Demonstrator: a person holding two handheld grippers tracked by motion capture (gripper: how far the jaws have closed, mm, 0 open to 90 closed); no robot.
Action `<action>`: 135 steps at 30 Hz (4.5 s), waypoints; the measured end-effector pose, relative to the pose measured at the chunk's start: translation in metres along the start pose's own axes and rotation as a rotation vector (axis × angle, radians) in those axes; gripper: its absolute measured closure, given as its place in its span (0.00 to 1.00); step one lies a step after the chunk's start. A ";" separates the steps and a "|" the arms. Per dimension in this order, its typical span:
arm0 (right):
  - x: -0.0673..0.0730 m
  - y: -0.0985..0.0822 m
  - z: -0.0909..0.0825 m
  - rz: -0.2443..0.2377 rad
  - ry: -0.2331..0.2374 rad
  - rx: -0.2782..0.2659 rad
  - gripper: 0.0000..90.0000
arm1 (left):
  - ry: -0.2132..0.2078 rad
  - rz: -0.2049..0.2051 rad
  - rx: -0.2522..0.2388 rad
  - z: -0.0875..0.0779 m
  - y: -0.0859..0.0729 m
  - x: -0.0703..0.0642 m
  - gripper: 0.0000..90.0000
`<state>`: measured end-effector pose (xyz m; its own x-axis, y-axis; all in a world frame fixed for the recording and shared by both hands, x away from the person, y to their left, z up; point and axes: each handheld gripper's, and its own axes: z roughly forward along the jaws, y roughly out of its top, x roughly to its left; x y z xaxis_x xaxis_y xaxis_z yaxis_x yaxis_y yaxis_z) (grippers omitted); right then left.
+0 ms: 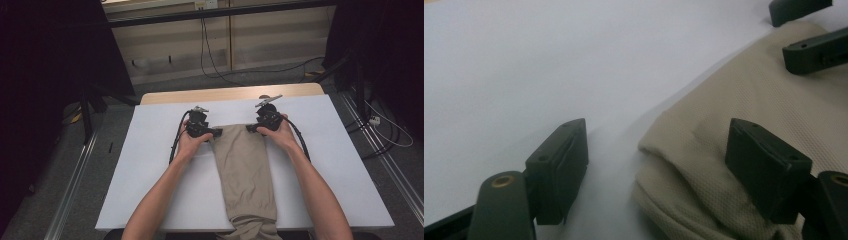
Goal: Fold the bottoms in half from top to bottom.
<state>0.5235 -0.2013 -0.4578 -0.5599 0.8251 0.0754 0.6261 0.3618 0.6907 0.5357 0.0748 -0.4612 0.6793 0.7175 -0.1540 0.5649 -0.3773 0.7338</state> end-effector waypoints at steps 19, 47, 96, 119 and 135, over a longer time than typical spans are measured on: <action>0.014 0.004 -0.024 0.034 0.094 -0.005 0.95 | -0.126 0.002 -0.028 -0.037 -0.014 -0.017 0.94; -0.004 0.144 -0.064 0.108 -0.070 -0.293 0.95 | 0.060 -0.115 -0.301 -0.071 0.126 0.044 0.94; 0.232 -0.086 -0.074 -0.497 0.469 0.106 1.00 | -0.054 0.009 -0.092 -0.118 -0.073 -0.035 0.16; 0.121 0.056 -0.126 -0.074 0.187 -0.416 1.00 | -0.003 -0.060 -0.118 -0.119 -0.073 -0.020 0.20; 0.067 0.023 -0.063 0.084 0.074 -0.220 0.67 | -0.186 0.072 -0.003 -0.120 -0.084 -0.072 0.52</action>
<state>0.4663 -0.1648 -0.3919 -0.5543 0.8113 0.1859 0.5431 0.1833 0.8194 0.3834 0.1256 -0.4321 0.7928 0.5683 -0.2201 0.5106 -0.4223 0.7490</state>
